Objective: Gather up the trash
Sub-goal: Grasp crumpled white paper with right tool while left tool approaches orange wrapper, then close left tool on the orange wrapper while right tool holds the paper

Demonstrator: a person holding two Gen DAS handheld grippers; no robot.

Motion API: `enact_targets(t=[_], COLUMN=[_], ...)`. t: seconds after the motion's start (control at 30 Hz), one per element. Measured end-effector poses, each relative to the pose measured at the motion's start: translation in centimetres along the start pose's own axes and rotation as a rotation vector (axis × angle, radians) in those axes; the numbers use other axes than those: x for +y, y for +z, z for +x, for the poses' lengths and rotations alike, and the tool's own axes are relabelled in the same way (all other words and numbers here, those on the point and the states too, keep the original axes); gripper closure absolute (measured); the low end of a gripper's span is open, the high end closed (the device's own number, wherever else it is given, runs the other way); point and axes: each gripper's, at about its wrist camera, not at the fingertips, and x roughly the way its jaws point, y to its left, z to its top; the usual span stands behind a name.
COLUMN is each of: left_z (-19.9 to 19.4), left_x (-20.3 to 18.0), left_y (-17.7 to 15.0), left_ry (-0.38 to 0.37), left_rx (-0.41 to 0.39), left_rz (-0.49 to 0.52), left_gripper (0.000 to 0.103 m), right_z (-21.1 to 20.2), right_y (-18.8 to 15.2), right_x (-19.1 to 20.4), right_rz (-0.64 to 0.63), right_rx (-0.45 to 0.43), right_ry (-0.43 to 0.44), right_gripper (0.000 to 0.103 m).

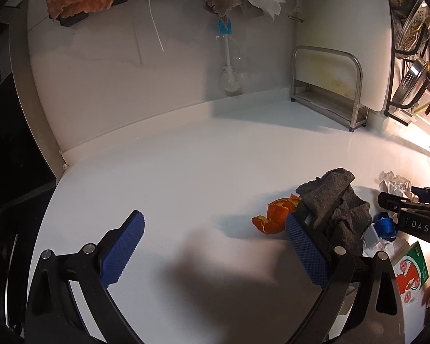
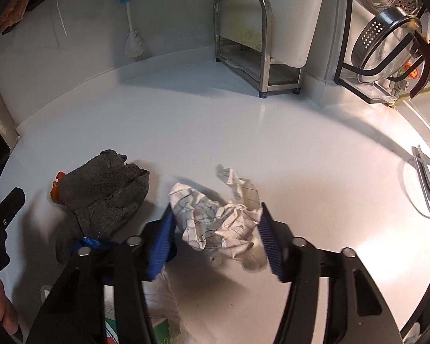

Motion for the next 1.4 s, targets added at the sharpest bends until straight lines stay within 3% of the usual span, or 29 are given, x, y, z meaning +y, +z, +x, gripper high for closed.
enact_targets(t=[0.17,0.37,0.53,0.73,1.03,1.2,1.37,1.4], left_z=[0.5,1.3,2.4,3.9,5.2,5.9,6.3,6.3], left_x=[0.6,0.1,-1.1,-1.5,-2.7,-3.2,-3.2,-3.1], left_y=[0.1,0.4,0.7,0.9,1.5,1.8,1.5,1.5], left_ry=[-0.003,-0.052,-0.048,-0.065,-0.102,-0.125,-0.146,-0.150], left_rx=[0.016,0.045,0.080,0.143,0.170,0.188,0.213,0.217], left_rz=[-0.010,0.022,0.067,0.069,0.062,0.062,0.064,0.059], left_gripper=[0.006,0.006,0.006,0.006,0.007,0.031,0.072,0.076], right_z=[-0.8,-2.4,-3.3,-3.7,-3.6,-3.6,-3.5,-3.5], right_y=[-0.3,-0.8,-0.7,-0.6,-0.6,-0.6,-0.7,-0.7], right_x=[0.0,-1.1,-2.2,-2.6,-2.8,-2.8,-2.7,-2.6], right_rz=[0.006,0.046,0.080,0.087,0.088,0.083,0.080,0.080], right_rx=[-0.029,-0.073,-0.098,-0.109,-0.111,-0.109,-0.108,-0.108], right_ry=[0.020,0.062,0.083,0.093,0.100,0.099,0.099,0.099], right_gripper=[0.066,0.066,0.066,0.066,0.066,0.066,0.066,0.066])
